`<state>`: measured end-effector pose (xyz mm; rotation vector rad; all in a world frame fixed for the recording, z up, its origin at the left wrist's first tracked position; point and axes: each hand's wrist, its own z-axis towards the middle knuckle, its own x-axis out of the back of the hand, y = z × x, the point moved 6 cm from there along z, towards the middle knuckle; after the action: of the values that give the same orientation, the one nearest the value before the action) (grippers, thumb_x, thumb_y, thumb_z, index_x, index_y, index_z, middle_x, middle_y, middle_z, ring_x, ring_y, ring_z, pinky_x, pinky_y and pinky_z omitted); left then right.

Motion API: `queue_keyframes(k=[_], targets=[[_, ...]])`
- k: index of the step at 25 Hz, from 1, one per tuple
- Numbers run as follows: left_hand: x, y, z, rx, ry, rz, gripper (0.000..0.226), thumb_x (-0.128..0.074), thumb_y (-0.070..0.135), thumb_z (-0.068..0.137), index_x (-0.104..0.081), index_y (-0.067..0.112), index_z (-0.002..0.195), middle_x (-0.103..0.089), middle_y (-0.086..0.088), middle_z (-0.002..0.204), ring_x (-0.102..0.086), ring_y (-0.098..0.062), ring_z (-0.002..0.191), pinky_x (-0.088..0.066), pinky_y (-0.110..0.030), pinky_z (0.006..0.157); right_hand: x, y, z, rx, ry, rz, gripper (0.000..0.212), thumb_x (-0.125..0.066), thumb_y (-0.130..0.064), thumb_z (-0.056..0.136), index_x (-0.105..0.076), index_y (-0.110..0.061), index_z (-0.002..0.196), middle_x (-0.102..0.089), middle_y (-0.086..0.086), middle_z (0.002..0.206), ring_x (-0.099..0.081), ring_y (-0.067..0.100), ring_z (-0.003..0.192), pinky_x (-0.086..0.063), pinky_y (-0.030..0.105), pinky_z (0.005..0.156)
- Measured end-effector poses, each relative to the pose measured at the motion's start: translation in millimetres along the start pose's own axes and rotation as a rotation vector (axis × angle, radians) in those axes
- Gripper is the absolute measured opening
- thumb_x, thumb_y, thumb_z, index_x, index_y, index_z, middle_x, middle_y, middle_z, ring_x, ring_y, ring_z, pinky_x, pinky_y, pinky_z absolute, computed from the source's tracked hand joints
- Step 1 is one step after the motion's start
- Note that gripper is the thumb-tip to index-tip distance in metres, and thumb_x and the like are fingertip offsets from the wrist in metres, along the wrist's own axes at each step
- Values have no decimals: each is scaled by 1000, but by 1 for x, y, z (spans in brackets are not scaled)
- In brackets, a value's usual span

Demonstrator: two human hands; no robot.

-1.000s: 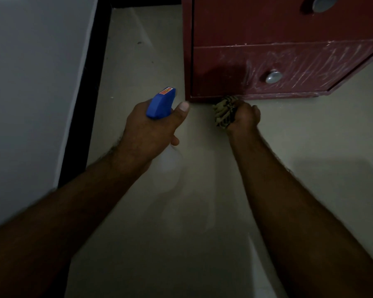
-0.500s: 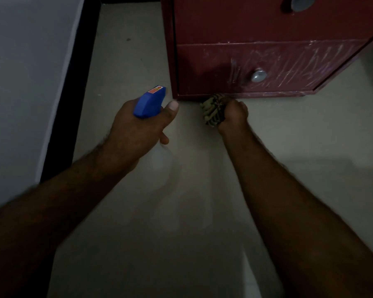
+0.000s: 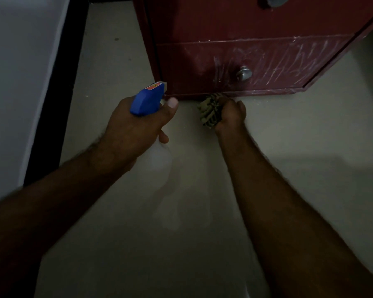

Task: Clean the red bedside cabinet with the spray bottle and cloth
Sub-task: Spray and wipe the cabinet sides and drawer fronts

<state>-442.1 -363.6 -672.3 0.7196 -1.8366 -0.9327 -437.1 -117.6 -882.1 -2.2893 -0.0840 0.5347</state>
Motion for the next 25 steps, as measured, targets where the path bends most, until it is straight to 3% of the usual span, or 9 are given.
queue_keyframes(k=[4,8,11,14,16,18,22,24,25], targets=[[-11,12,-2,-2,-10,14,37,-60,52,91,-56,22,112,-65,0,83,-64,4,55,-43,-22,64,15,-13,19,-20,23,274,82,-54,3,86,-22,-10,160,-59,41,122,-69,51,85,-59,60,64],[-23,17,-4,-8,-27,-9,37,-62,51,90,-56,23,112,-65,1,84,-65,5,57,-44,-23,66,6,14,50,-11,-33,32,124,-77,-4,43,-29,4,157,-58,42,131,-68,59,102,-55,75,73],[-32,23,-3,-7,-37,-21,44,-62,50,90,-55,20,122,-63,3,86,-63,6,55,-45,-24,66,21,-6,52,-18,26,37,100,-70,6,63,-32,4,156,-58,41,129,-69,58,99,-58,66,63],[-38,26,-2,-24,-47,-34,44,-64,51,89,-54,23,121,-63,1,87,-65,4,56,-48,-26,70,35,-26,56,-6,27,99,101,-66,2,62,-31,7,156,-56,43,134,-68,57,104,-59,60,62],[-41,29,-2,-37,-51,-56,40,-65,52,88,-53,30,119,-65,-2,90,-67,0,58,-52,-28,73,31,-18,59,-22,2,104,94,-65,1,66,-31,10,153,-61,46,122,-72,53,89,-59,60,60],[-45,32,-1,-50,-68,-55,33,-64,51,89,-52,35,114,-66,-5,93,-67,2,60,-50,-25,71,27,-11,64,-10,27,38,106,-70,-2,58,-31,5,156,-61,43,125,-71,53,96,-58,69,66],[-50,42,1,-81,-90,-72,18,-63,52,89,-48,45,96,-68,-16,99,-69,-7,62,-50,-23,68,59,2,133,-76,50,218,134,-80,-4,31,-26,-26,152,-50,39,144,-68,45,101,-56,57,68],[-54,45,2,-97,-103,-82,19,-63,52,90,-50,43,100,-67,-14,98,-70,-8,63,-49,-22,67,58,-7,129,-47,8,219,139,-83,-2,29,-30,-14,157,-54,40,139,-70,53,103,-57,64,69],[-56,46,2,-98,-104,-86,21,-63,52,90,-50,42,103,-67,-13,97,-69,-6,62,-48,-20,67,52,-12,113,-34,1,160,125,-81,-2,36,-37,0,152,-57,41,134,-69,57,104,-57,72,71]])
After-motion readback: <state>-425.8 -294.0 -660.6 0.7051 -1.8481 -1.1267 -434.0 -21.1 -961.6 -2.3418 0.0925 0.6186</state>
